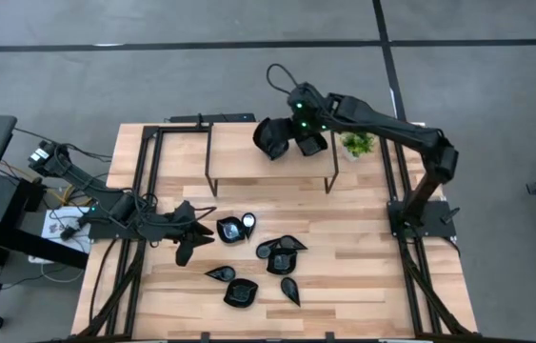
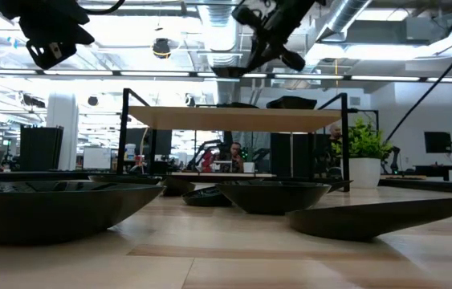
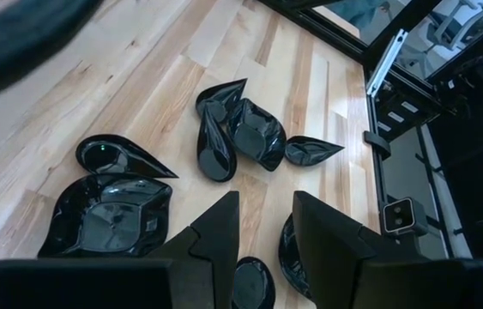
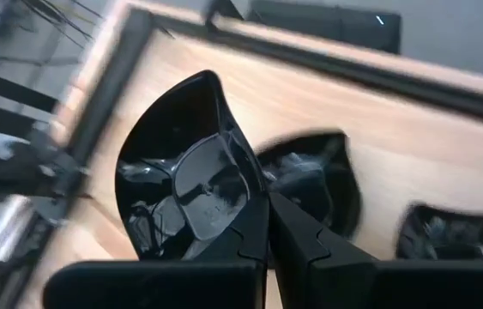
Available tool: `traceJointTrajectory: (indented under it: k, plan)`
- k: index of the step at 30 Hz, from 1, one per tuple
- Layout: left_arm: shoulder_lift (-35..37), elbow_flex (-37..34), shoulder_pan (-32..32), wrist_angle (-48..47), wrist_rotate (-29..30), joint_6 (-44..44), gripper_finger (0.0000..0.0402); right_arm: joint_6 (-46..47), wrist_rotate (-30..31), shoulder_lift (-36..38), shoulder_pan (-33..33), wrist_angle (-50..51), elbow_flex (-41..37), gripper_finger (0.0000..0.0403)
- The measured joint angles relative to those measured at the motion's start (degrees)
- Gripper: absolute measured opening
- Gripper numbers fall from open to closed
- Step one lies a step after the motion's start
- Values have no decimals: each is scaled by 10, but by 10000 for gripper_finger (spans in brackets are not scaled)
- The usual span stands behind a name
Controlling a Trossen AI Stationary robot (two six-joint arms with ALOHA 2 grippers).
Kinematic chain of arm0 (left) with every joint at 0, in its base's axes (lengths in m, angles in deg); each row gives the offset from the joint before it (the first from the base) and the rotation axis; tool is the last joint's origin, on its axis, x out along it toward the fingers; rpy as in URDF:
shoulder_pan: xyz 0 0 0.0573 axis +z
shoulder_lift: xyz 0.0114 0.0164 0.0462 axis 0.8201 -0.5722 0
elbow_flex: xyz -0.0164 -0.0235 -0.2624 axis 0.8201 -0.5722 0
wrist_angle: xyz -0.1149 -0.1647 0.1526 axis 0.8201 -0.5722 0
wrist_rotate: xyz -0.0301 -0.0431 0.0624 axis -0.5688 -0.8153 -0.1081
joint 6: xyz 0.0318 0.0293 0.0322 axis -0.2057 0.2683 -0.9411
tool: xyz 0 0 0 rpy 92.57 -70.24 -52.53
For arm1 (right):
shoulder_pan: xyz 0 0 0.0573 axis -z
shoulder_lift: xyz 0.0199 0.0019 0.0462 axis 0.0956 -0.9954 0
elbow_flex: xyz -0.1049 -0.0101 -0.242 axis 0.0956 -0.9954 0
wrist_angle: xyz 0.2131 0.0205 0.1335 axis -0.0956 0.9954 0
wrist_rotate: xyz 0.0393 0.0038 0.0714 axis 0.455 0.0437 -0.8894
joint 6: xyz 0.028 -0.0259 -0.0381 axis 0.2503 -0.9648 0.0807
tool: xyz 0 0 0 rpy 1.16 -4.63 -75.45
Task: Pick & Place Mini shaped plates
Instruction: Stack the black leaf shaped plate on the black leaf shaped plate on the shelf
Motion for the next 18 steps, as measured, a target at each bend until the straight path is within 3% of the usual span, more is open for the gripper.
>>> traceJointTrajectory:
  k: [4,18]
  plan:
    - [0,0,0,0,0,0,113,12,0,-18,8,50,0,1]
    - [0,0,0,0,1,0,113,37,2,-27,9,58,0,1]
